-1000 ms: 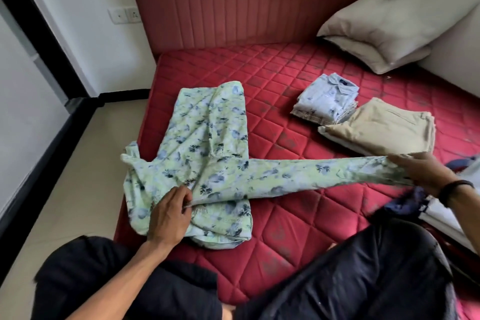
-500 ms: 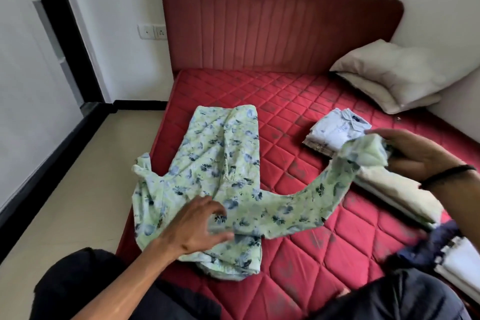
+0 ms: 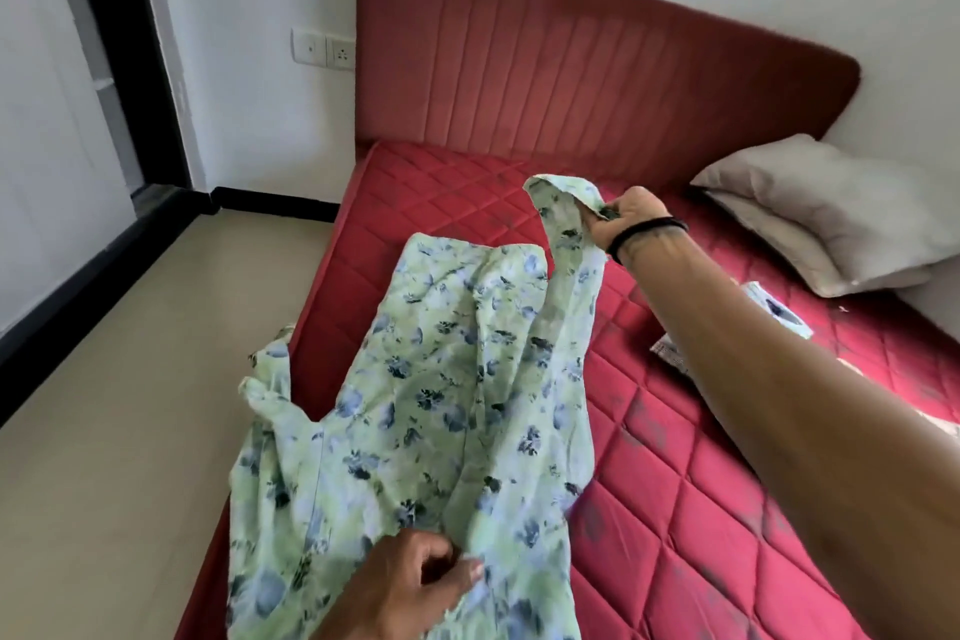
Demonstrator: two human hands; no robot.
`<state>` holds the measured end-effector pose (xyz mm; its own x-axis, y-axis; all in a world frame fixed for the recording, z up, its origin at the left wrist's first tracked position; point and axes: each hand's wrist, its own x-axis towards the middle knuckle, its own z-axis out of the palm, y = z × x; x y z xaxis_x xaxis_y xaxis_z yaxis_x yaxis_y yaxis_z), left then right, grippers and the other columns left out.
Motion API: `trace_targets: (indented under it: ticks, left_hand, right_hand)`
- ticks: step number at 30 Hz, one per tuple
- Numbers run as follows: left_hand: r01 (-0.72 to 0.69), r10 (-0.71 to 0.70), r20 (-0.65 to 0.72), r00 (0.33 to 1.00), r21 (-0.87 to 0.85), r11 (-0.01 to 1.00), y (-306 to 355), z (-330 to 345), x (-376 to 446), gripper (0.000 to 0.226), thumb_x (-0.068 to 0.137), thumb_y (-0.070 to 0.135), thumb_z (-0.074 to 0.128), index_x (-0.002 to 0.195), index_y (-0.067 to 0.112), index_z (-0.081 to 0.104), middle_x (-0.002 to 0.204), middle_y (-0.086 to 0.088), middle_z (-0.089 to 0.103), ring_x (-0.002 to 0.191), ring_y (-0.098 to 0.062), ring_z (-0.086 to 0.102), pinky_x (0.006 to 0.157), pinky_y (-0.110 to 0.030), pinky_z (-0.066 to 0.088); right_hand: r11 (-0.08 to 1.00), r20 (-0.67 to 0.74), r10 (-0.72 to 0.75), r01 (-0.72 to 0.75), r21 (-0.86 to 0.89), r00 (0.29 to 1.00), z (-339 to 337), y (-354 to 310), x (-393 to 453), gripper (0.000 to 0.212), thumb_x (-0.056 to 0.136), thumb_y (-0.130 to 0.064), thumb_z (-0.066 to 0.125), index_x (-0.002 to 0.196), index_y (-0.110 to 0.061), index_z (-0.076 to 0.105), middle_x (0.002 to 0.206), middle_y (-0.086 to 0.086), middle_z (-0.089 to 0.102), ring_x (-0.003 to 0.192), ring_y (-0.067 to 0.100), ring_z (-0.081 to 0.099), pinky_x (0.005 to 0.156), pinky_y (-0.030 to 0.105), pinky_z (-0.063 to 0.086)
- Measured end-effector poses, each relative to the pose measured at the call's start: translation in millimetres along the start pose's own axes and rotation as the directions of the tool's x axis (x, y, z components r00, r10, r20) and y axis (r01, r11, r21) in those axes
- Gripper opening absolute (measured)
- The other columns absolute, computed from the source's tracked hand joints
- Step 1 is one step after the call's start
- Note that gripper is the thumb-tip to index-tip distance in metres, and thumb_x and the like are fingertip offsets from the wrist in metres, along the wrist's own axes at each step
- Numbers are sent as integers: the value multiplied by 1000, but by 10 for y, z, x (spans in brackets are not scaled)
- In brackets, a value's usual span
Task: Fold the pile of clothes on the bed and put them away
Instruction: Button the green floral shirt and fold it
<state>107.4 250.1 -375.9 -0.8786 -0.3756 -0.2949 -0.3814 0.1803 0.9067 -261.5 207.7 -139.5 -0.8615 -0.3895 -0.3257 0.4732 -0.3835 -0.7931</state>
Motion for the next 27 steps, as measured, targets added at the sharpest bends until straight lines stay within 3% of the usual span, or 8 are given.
trace_targets:
  ticks: [4, 6, 10, 13, 16, 18, 24, 27]
  left_hand:
    - [111, -109, -31, 994, 80, 991, -44, -11, 157, 71, 74, 88, 61, 57, 20, 47, 55, 3, 50, 56, 0, 51, 63, -19, 40]
    - [147, -155, 51, 987, 137, 980, -139, 27, 259, 50, 79, 84, 60, 71, 34, 64, 73, 8, 65, 68, 5, 57, 80, -10, 44]
    - [206, -213, 27, 977, 162, 965, -172, 28, 324, 40, 77, 94, 40, 96, 59, 49, 97, 15, 62, 100, 3, 60, 86, -5, 40]
    - [179, -171, -86, 982, 105, 978, -622, 283, 356, 34, 95, 66, 57, 90, 32, 56, 72, 2, 58, 82, 1, 57, 71, -13, 44]
    - [191, -178, -135, 975, 85, 978, -806, 281, 278, 38, 91, 59, 67, 78, 30, 47, 63, 5, 57, 78, 3, 55, 69, -26, 49]
    - [202, -187, -169, 968, 79, 976, -474, 132, 229, 32, 105, 47, 47, 77, 32, 48, 76, 8, 53, 74, -2, 48, 65, -11, 37]
    - [153, -148, -77, 986, 63, 986, -49, 0, -6, 49, 86, 65, 38, 87, 21, 59, 97, -1, 60, 79, -8, 53, 68, -19, 36]
    - [112, -109, -178, 978, 8, 994, 62, 37, -130, 52, 97, 70, 44, 73, 25, 53, 73, 11, 53, 67, -3, 49, 62, -24, 35]
  right_hand:
    - [995, 19, 83, -84, 50, 996, 97, 570, 546, 23, 109, -4, 29, 96, 3, 46, 114, 15, 52, 123, 34, 53, 98, 44, 55]
    - [995, -16, 99, -99, 7, 995, 45, 917, 802, 14, 108, -7, 40, 113, 3, 48, 120, 16, 47, 123, 35, 52, 95, 44, 59]
    - [983, -38, -1, -6, -183, 999, -317, 1386, 1007, 74, 96, -22, 66, 159, -23, 27, 143, 22, 48, 127, 38, 57, 92, 48, 57]
    - [656, 34, -391, 304, -691, 920, -809, 1545, 581, 61, 93, -26, 67, 149, -18, 44, 118, 5, 67, 107, 23, 68, 84, 39, 60]
    - [402, 190, -396, 356, -843, 898, -1504, 1703, -13, 36, 93, -24, 72, 125, -17, 57, 101, -3, 70, 85, 15, 69, 68, 30, 56]
    - [396, 165, -289, 274, -876, 943, -1939, 1809, -423, 27, 89, -23, 77, 110, -19, 61, 89, -7, 70, 74, 9, 68, 63, 27, 54]
    - [486, 31, -292, 177, -856, 956, -2212, 1807, -861, 10, 81, -27, 85, 81, -23, 76, 72, -4, 73, 65, 17, 65, 60, 31, 53]
    - [644, 91, -221, 215, -734, 971, -1959, 1645, -926, 6, 87, -13, 81, 83, -16, 79, 79, 5, 77, 71, 20, 67, 68, 34, 55]
